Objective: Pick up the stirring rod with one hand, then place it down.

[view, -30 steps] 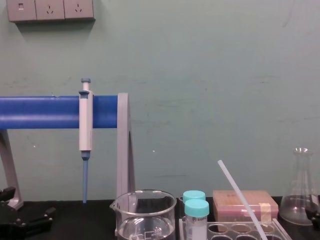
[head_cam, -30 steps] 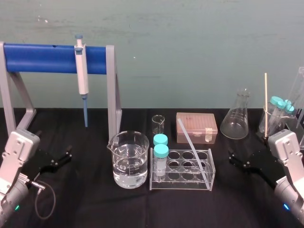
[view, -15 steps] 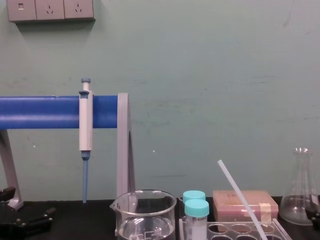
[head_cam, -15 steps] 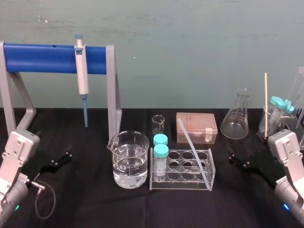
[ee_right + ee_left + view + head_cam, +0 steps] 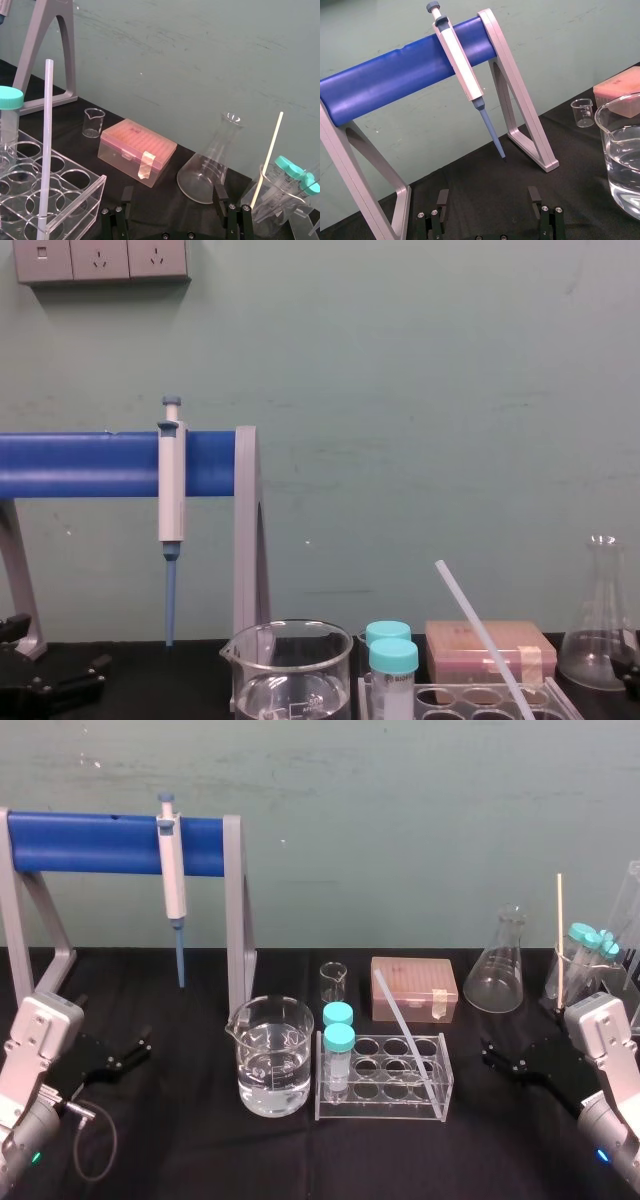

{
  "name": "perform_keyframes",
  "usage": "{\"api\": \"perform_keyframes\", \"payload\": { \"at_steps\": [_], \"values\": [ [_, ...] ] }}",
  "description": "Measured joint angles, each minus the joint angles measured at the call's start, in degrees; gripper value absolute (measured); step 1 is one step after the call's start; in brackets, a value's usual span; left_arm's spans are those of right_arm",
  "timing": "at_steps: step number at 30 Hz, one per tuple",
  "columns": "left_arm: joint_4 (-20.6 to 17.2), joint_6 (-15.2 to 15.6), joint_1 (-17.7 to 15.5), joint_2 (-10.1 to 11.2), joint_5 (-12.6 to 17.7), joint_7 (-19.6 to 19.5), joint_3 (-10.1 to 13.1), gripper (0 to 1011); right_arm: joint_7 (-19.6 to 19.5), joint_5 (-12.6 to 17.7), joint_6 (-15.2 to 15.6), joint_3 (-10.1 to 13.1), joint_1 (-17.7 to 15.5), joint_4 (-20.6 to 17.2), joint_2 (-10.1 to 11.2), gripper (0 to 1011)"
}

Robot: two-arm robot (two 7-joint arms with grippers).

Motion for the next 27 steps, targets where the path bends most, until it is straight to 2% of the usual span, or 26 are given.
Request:
{"api": "perform_keyframes", "payload": {
  "at_steps": [10,17,27],
  "values": [
    [0.0,0.0,0.0,0.0,0.0,0.0,0.0,1000,2.1,0.3,-0.3,1.4,0.2,0.3,-1.2,1003],
    [0.0,0.0,0.0,0.0,0.0,0.0,0.0,1000,5.0,0.3,-3.0,1.8,0.6,-0.7,-1.8,1003],
    [0.0,0.0,0.0,0.0,0.0,0.0,0.0,1000,13.1,0.2,-7.0,0.4,2.7,-0.8,-2.7,1003]
  ]
}}
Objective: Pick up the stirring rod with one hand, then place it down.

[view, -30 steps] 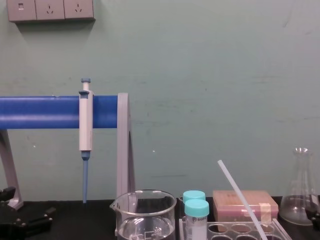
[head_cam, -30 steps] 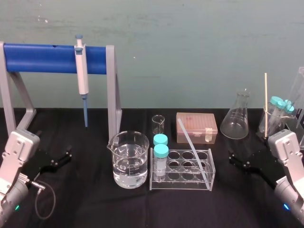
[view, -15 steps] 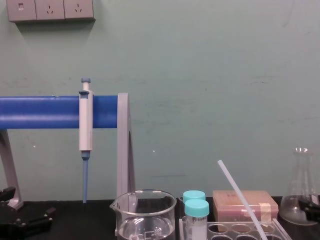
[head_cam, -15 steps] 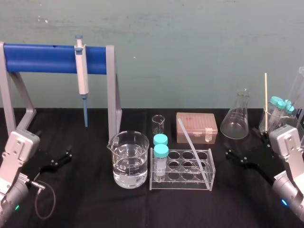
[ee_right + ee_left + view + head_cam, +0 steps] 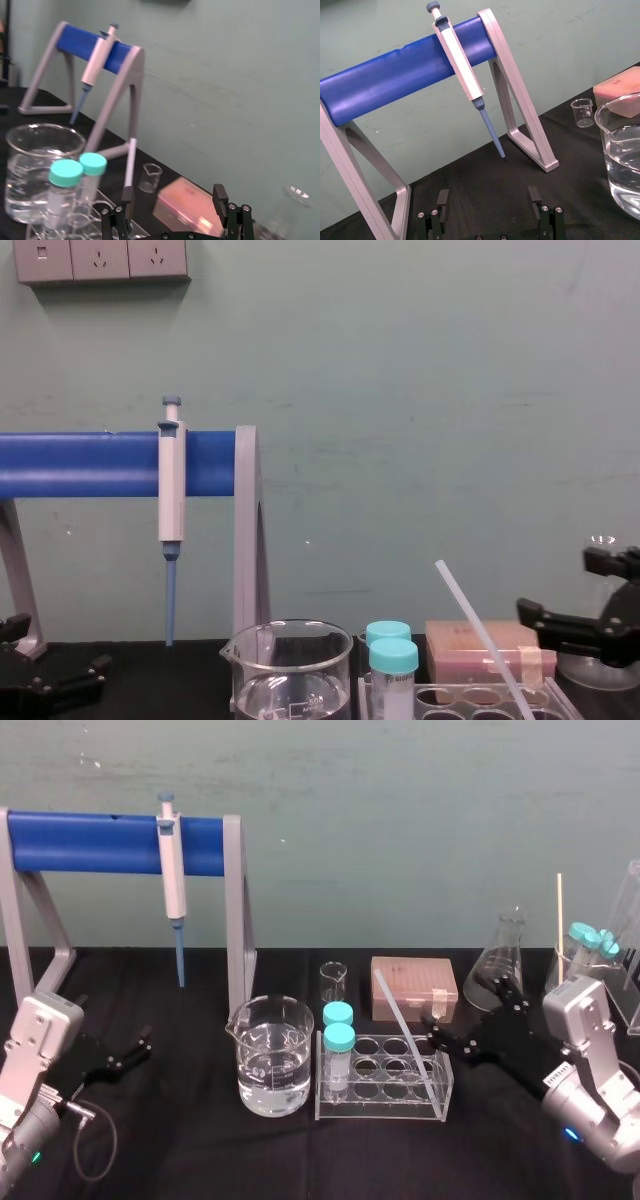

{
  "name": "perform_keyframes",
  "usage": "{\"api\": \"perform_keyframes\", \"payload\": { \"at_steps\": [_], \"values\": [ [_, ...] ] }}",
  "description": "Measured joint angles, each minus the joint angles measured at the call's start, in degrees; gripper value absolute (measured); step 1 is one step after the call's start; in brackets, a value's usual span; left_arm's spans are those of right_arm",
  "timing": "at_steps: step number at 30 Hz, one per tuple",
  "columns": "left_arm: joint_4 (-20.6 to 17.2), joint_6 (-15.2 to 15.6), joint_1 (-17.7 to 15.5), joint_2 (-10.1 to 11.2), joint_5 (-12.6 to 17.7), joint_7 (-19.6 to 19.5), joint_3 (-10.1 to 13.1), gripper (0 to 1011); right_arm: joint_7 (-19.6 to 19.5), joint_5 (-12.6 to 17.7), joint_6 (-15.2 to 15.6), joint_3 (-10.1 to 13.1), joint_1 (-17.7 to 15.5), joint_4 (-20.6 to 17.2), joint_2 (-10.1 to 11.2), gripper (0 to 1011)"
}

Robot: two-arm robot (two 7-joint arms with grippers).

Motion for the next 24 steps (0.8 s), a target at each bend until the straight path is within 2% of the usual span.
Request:
{"api": "perform_keyframes", "payload": {
  "at_steps": [1,13,24],
  "values": [
    [0.0,0.0,0.0,0.0,0.0,0.0,0.0,1000,0.0,0.0,0.0,0.0,0.0,0.0,0.0,1003],
    [0.0,0.0,0.0,0.0,0.0,0.0,0.0,1000,11.7,4.8,-2.1,-0.6,5.3,7.1,-3.6,1003],
    [0.0,0.0,0.0,0.0,0.0,0.0,0.0,1000,19.1,8.7,-0.8,-0.2,8.8,12.8,-6.7,1003]
  ]
}}
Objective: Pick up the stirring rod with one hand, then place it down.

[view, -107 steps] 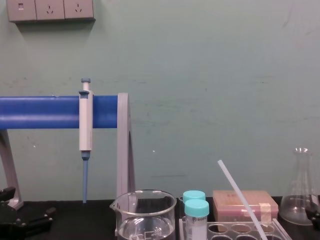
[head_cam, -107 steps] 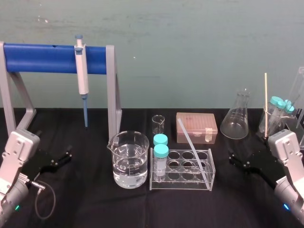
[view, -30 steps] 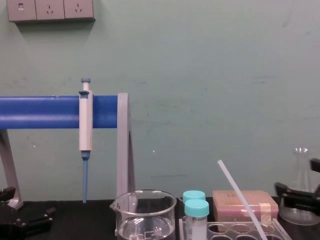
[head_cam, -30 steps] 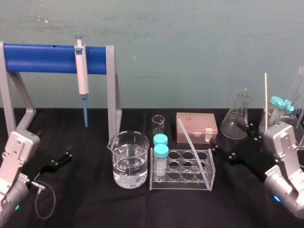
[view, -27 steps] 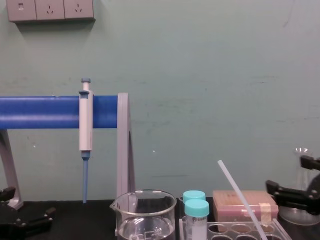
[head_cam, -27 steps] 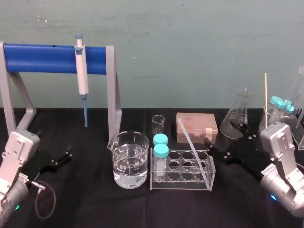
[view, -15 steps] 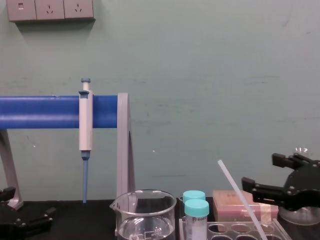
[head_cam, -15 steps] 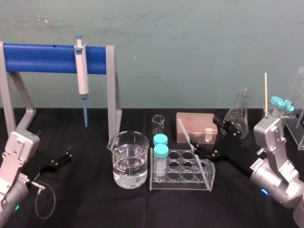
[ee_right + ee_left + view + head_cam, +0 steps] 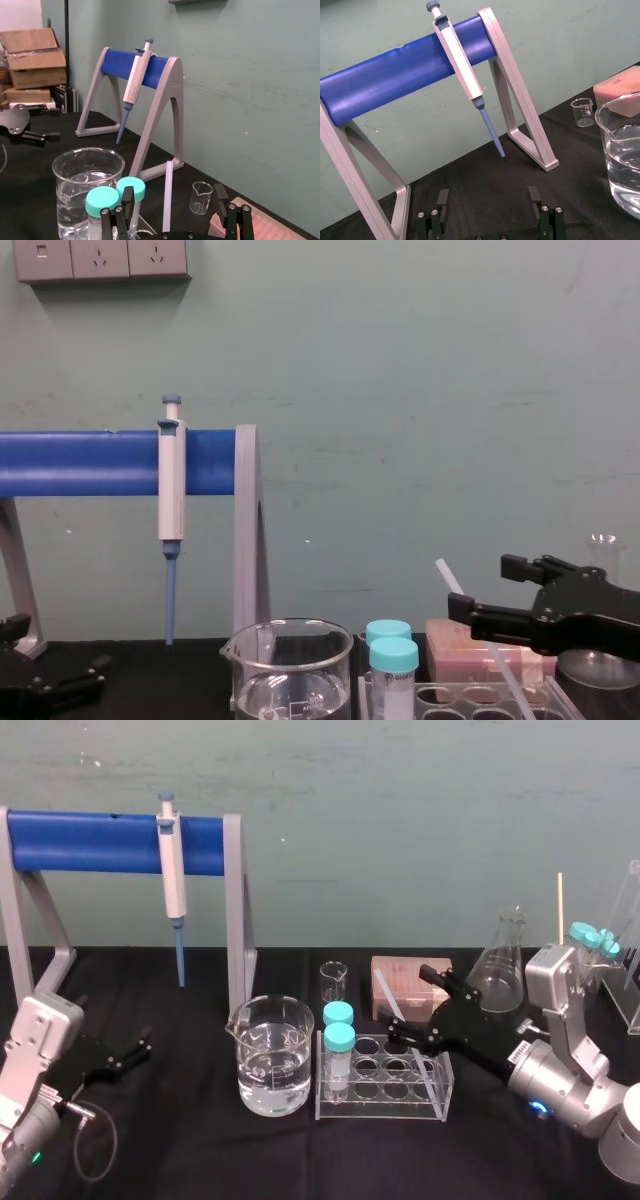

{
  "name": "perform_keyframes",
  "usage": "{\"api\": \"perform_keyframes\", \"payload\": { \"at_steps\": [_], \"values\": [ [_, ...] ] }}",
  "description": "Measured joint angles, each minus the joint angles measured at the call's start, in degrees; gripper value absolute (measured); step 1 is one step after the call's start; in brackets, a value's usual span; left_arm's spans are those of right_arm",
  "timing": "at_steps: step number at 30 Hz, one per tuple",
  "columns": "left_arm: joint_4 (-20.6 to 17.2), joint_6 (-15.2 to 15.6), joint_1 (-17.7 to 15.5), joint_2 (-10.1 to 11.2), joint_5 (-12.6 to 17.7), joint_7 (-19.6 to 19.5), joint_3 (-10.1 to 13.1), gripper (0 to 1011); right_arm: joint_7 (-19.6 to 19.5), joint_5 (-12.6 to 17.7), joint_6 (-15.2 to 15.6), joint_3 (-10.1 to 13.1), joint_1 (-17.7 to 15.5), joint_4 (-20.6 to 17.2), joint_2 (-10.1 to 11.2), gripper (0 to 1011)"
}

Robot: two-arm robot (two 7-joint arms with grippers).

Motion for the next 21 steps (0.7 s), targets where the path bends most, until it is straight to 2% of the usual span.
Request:
{"api": "perform_keyframes", "payload": {
  "at_steps": [21],
  "values": [
    [0.0,0.0,0.0,0.0,0.0,0.0,0.0,1000,8.4,2.0,3.9,0.8,6.9,11.5,-4.5,1003]
  ]
}}
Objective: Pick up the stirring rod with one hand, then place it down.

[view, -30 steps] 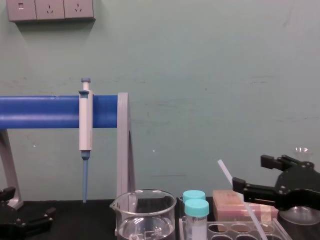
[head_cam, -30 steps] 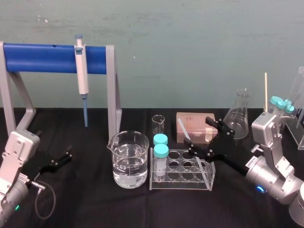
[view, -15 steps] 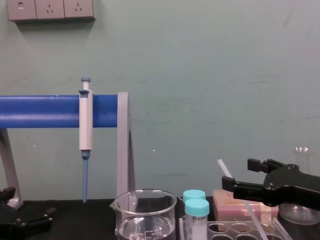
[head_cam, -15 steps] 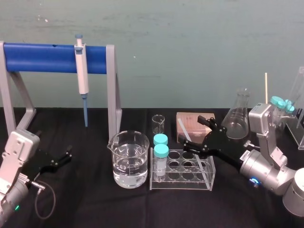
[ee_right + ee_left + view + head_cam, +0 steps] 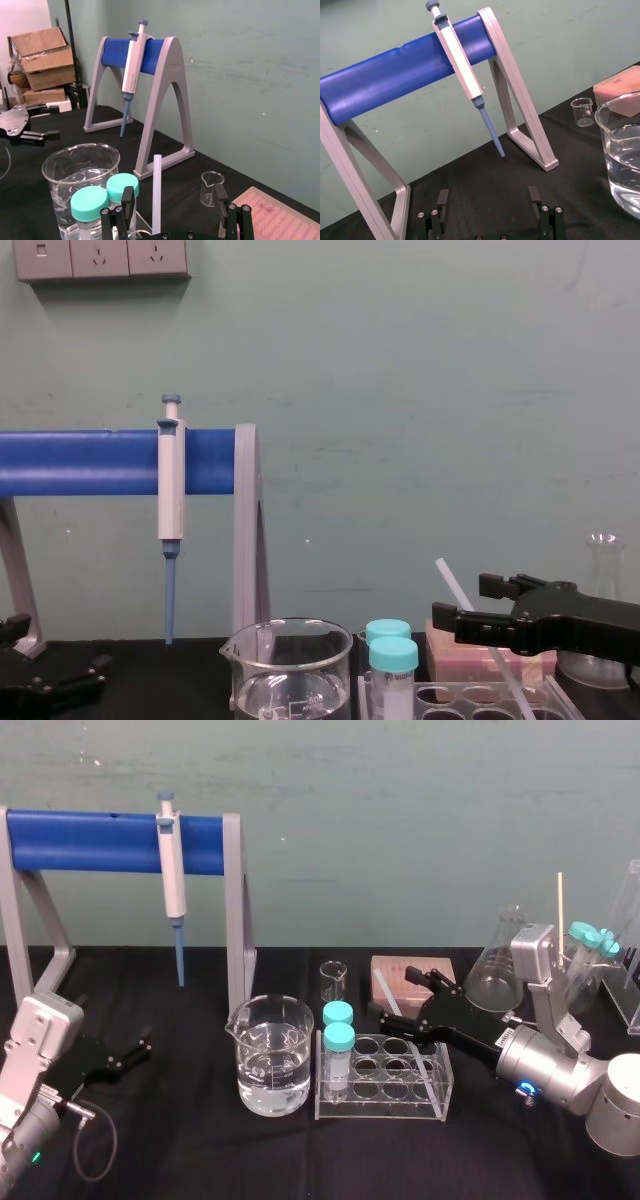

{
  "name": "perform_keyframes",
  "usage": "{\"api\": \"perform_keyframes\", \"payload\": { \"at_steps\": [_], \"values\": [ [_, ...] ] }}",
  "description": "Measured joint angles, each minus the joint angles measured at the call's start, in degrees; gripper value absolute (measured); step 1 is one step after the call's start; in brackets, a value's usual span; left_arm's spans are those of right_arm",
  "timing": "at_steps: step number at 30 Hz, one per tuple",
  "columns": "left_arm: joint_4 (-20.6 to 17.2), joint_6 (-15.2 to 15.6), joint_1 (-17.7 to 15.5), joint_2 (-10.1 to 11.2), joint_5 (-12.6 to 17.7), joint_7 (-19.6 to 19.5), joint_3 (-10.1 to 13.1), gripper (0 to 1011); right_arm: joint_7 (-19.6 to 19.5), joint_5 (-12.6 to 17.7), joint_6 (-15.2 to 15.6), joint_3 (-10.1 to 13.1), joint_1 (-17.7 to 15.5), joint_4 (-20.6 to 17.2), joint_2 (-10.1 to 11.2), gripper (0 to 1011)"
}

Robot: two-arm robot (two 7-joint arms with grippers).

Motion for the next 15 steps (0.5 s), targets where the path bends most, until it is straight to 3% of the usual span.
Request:
{"api": "perform_keyframes", "payload": {
  "at_steps": [7,15],
  "values": [
    [0.0,0.0,0.0,0.0,0.0,0.0,0.0,1000,0.8,0.0,0.2,0.0,1.2,2.0,-0.7,1003],
    [0.0,0.0,0.0,0.0,0.0,0.0,0.0,1000,0.7,-0.1,0.2,0.0,1.2,1.8,-0.6,1003]
  ]
}}
